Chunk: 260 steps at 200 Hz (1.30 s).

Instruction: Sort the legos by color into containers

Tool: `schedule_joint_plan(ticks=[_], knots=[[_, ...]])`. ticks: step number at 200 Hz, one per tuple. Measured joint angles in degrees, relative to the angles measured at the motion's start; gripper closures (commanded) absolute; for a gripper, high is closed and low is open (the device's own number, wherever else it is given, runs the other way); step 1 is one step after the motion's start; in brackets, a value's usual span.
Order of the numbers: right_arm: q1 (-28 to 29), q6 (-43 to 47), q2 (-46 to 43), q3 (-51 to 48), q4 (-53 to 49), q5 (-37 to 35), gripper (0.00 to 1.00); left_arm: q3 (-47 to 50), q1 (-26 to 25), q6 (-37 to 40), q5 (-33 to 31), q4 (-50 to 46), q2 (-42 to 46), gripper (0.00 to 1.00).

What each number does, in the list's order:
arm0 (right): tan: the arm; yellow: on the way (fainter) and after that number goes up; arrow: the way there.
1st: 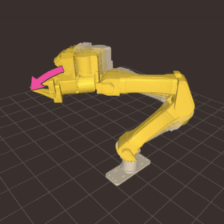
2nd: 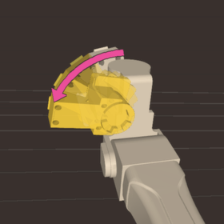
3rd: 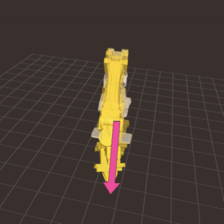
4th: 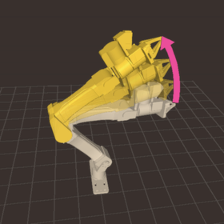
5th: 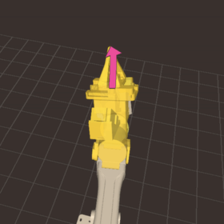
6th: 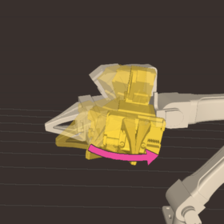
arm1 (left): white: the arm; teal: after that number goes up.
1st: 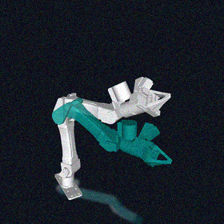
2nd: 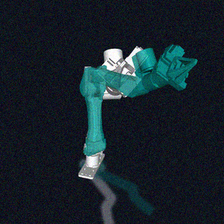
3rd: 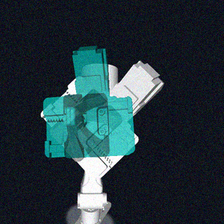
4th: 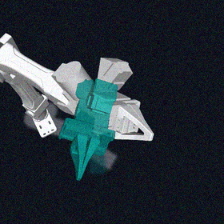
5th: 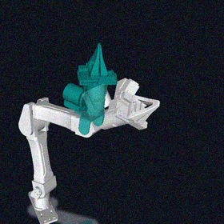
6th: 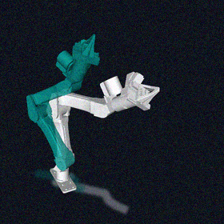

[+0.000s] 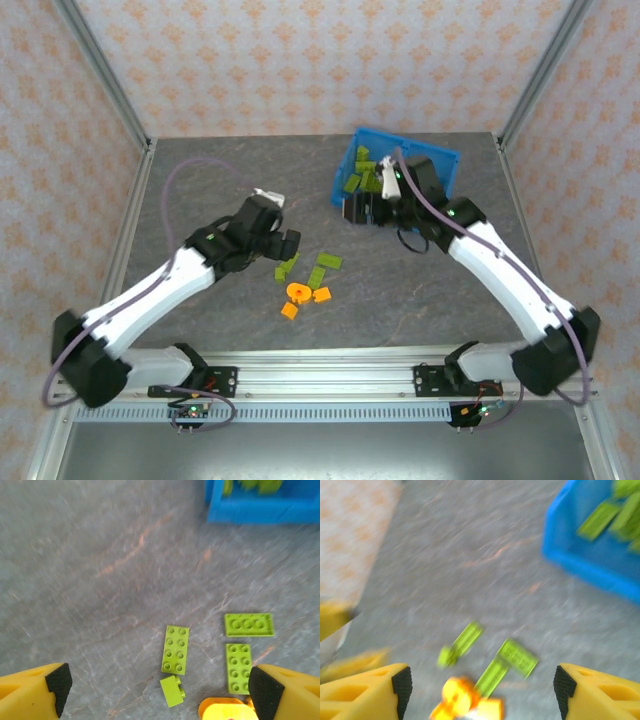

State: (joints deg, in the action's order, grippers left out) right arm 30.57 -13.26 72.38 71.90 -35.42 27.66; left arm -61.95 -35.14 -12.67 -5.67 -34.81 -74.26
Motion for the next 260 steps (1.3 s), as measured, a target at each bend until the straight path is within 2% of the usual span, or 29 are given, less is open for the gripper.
schedule_joint_plan(ticks=[20, 47, 62, 87, 201, 241, 260], knots=[[1.7, 0.5, -4.6, -3.8, -3.9, 6.6, 0.16, -2.8, 2.1, -1.9, 3.5, -0.5, -10.6, 0.16], [2.4, 1.1, -7.8, -7.0, -7.3, 11.5, 0.1, -7.7, 3.8, -2.6, 6.5, -1.2, -22.4, 0.22], [2.4, 1.1, -8.5, -7.8, -8.3, 12.9, 0.09, -9.4, 3.8, -3.0, 7.4, -1.2, -26.9, 0.25], [2.4, 1.1, -8.5, -7.9, -8.7, 14.1, 0.08, -9.6, 3.7, -3.5, 8.6, -1.0, -30.9, 0.36], [2.4, 0.3, -6.0, -8.1, -8.7, 14.0, 0.08, -5.1, 3.9, -5.1, 12.8, 3.1, -32.5, 0.67], [2.4, -2.1, -7.3, -8.1, -7.6, 8.1, 0.07, -4.4, 3.9, -5.5, 14.3, 3.8, -29.3, 0.68], [2.4, -3.8, -9.7, -8.2, -5.8, 3.7, 0.06, -7.5, 3.5, -5.5, 14.6, 3.4, -26.3, 0.67]])
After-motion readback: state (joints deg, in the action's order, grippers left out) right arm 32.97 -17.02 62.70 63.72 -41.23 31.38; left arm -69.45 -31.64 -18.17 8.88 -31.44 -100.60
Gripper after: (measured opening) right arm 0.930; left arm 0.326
